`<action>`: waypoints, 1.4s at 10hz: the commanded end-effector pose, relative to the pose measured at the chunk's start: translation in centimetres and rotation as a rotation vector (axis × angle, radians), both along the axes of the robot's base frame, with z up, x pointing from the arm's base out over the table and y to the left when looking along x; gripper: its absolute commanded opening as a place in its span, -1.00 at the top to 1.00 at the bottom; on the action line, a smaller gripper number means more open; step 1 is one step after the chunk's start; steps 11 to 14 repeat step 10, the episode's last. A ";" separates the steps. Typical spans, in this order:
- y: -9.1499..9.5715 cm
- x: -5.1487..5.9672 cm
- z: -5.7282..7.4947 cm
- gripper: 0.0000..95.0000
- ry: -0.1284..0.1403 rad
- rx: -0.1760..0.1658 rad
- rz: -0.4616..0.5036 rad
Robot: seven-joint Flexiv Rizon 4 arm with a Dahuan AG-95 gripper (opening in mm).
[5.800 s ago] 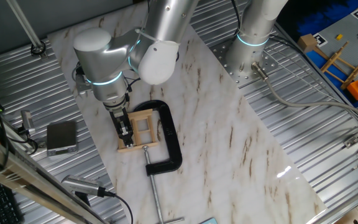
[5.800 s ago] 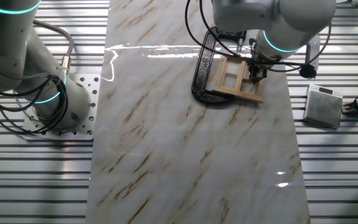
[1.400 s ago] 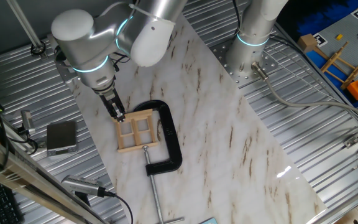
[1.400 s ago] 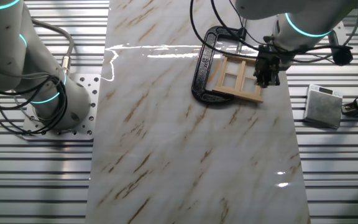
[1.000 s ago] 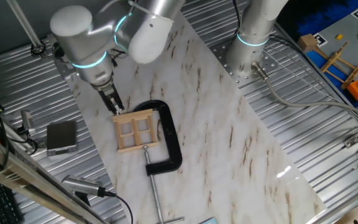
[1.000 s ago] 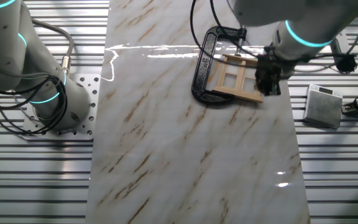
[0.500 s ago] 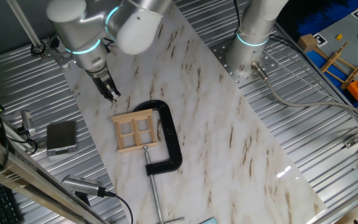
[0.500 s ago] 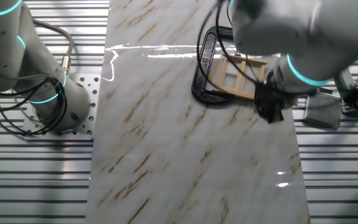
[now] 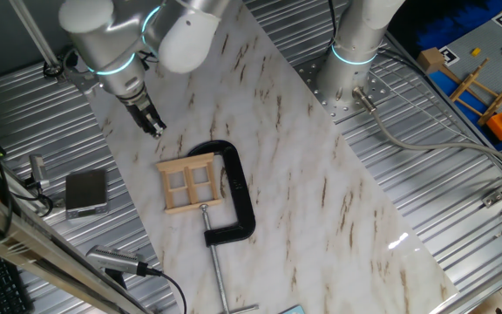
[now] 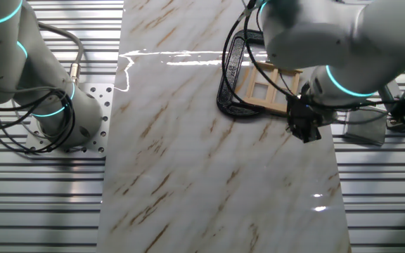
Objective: Close a sliding window
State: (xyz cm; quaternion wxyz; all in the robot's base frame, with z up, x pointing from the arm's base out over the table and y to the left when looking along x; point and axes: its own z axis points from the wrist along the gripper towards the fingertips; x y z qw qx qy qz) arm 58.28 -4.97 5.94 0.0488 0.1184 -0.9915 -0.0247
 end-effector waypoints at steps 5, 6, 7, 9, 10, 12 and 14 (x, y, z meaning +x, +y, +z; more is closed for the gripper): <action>-6.2 1.9 -1.7 1.00 -0.006 -0.028 0.142; -6.4 1.8 -1.8 1.00 -0.007 -0.026 0.150; -6.3 1.8 -1.9 1.00 -0.015 -0.023 0.138; -6.1 2.0 -2.0 1.00 -0.008 -0.030 0.108; -6.1 1.9 -2.0 1.00 -0.008 -0.029 0.113; -6.1 1.9 -2.0 1.00 -0.008 -0.029 0.113; -6.1 1.9 -2.0 1.00 -0.008 -0.029 0.113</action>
